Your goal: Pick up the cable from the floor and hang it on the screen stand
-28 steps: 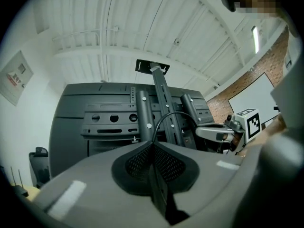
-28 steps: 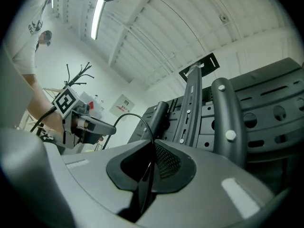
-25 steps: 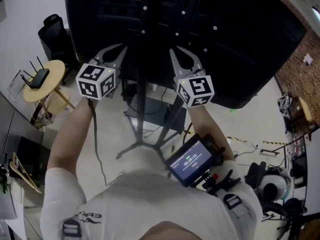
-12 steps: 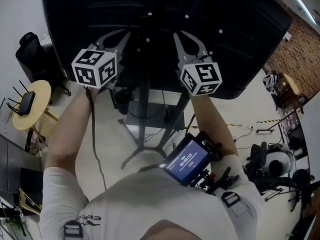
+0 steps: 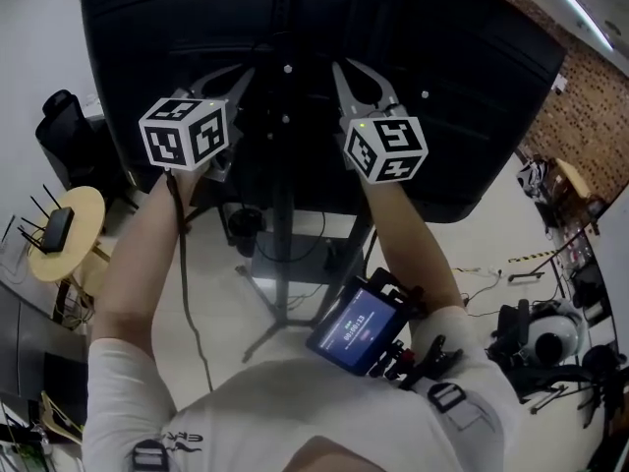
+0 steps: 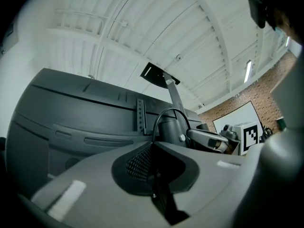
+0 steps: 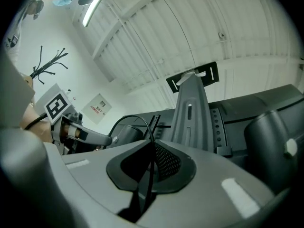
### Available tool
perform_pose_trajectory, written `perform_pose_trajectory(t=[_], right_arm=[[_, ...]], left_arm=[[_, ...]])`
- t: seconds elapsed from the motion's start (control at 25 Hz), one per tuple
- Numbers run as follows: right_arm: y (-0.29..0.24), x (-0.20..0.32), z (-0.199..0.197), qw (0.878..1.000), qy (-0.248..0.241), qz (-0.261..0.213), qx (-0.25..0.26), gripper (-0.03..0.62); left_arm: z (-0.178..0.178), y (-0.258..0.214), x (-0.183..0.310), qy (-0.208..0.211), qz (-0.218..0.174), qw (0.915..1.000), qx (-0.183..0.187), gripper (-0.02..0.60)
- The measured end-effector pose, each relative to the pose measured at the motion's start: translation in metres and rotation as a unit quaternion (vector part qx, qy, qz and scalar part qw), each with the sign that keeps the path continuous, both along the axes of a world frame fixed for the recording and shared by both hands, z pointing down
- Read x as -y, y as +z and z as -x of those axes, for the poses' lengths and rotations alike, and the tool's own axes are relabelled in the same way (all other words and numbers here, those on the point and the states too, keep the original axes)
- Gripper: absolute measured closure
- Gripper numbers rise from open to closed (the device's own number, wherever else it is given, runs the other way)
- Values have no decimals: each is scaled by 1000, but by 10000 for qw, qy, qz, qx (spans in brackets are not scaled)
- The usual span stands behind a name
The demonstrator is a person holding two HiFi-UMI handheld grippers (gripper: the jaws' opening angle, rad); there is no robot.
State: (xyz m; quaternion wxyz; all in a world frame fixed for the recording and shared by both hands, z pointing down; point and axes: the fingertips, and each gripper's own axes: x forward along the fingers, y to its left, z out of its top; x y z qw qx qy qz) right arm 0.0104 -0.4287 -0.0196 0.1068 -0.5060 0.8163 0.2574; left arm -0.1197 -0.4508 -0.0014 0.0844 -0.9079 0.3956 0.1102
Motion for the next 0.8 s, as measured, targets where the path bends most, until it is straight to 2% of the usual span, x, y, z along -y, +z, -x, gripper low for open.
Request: perform_pose_trajectory(t=[0.16, 0.4, 0.8], right_arm=[[-4, 5, 3, 9998, 138, 99, -93, 565], [3, 18, 4, 9965, 538, 465, -446, 565], [15, 27, 17, 9807, 1083, 988, -1293, 563]], left_arm=[[-1, -3, 8, -33, 183, 9998, -21, 575], [-4, 2, 19, -140, 454, 9988, 141, 575], [-10, 12, 31, -334, 831, 9943, 587, 575]])
